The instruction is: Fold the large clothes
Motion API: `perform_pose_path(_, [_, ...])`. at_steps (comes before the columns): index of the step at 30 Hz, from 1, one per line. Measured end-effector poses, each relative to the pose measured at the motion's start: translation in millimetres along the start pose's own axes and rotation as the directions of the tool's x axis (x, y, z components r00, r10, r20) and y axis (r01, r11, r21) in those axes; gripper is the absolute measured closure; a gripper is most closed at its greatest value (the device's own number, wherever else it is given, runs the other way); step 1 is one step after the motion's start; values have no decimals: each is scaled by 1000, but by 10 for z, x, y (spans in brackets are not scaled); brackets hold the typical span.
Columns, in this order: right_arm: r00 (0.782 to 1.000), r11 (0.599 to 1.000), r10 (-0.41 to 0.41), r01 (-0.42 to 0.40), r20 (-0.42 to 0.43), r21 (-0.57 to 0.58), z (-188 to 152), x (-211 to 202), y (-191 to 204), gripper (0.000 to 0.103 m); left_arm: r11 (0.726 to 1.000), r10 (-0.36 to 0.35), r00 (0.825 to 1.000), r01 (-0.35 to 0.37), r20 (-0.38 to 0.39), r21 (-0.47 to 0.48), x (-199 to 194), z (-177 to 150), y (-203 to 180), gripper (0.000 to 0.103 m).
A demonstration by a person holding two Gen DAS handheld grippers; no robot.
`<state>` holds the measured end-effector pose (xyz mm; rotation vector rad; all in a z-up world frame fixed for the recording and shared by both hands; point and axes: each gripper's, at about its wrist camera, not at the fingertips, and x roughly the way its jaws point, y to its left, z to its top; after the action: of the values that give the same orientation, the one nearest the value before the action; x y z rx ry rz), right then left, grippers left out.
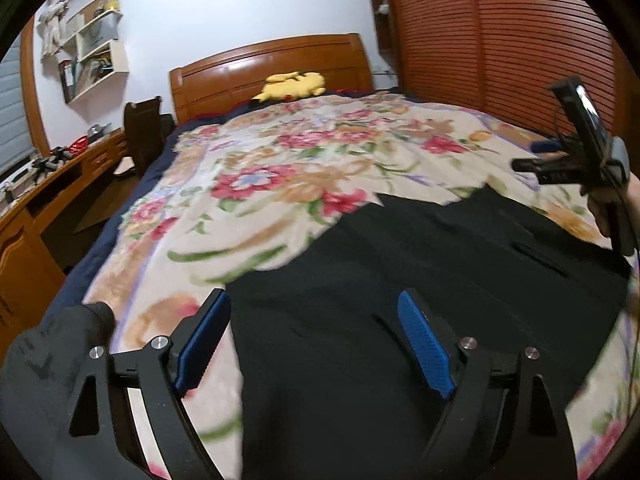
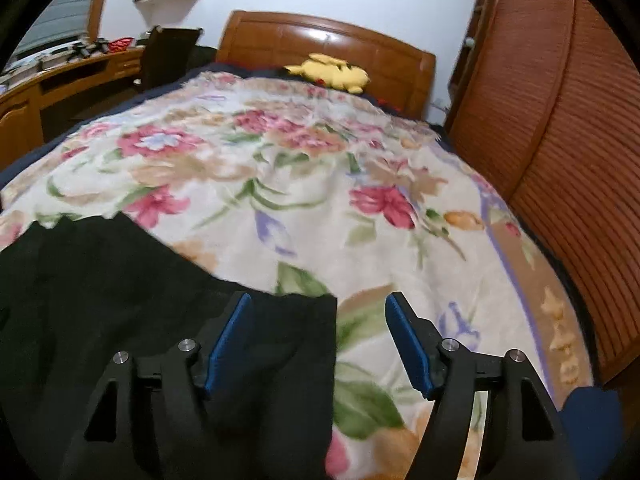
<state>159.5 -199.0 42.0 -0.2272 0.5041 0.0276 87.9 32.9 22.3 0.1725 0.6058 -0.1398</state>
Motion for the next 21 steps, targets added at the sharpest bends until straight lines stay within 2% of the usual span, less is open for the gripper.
perform_pose_path(4, [995, 995, 94, -93, 17, -28, -249, -374, 124, 32, 996, -78, 997, 78, -19, -32, -93, -201, -162, 17])
perform_pose_path(6, [988, 987, 151, -150, 31, -50, -404, -548, 214, 32, 995, -96, 995, 95, -25, -38, -121, -286, -211, 17])
perform_pose_path(9, [981, 980, 192, -190, 26, -59, -641, -747, 350, 32, 992, -115, 993, 113, -33, -51, -170, -453, -282, 17])
perform_pose_path(14, [957, 956, 291, -291, 14, -21, -984, -998, 402, 32, 983, -153, 988, 149, -37, -104, -226, -701, -263, 17])
perform_pose_path(16, [950, 950, 313, -313, 15, -7, -1113, -1080, 406, 32, 981, -159, 987, 154, -33, -116, -245, -782, -243, 17])
perform_pose_path(21, [949, 949, 314, -314, 11, -6, -1279, -1243, 486, 32, 985, -145, 989, 141, -34, -97, -246, -836, -279, 17])
